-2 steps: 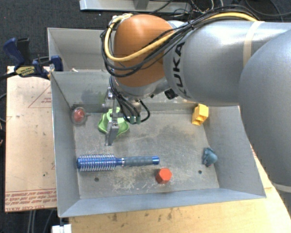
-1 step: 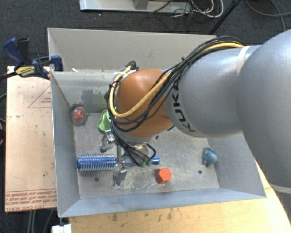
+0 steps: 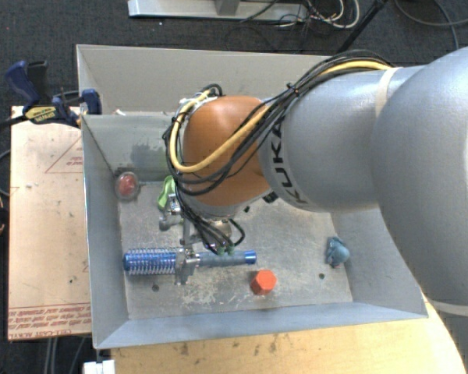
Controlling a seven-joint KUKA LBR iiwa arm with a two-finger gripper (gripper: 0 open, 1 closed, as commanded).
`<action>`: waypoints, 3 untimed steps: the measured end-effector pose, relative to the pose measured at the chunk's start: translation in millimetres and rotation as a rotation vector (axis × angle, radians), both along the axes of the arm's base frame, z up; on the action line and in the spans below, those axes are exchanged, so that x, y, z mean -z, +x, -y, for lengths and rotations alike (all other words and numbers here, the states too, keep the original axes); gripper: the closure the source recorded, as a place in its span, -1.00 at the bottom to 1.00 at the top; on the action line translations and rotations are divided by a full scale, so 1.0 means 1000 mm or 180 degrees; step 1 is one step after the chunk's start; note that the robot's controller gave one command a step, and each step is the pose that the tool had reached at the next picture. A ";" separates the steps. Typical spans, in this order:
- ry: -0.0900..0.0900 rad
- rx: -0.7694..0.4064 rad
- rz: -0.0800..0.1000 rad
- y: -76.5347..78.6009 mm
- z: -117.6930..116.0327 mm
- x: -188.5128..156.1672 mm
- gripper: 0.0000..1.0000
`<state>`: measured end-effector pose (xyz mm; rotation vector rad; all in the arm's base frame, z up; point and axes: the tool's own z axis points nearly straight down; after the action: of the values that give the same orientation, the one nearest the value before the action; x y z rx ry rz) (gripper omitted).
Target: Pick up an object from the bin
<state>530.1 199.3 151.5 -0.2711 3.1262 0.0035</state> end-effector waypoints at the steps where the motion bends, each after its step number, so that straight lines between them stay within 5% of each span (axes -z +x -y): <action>1: -0.0005 0.0133 -0.0018 0.013 -0.010 0.039 -1.00; 2: 0.0006 0.0608 0.0005 0.012 -0.021 0.077 -1.00; 3: 0.0004 0.0609 0.0000 0.013 -0.021 0.074 -1.00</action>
Offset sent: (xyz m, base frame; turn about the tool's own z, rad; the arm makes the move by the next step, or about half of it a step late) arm 0.0133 0.0092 -0.0362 0.0428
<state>543.5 220.7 77.2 0.0286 3.1375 0.0048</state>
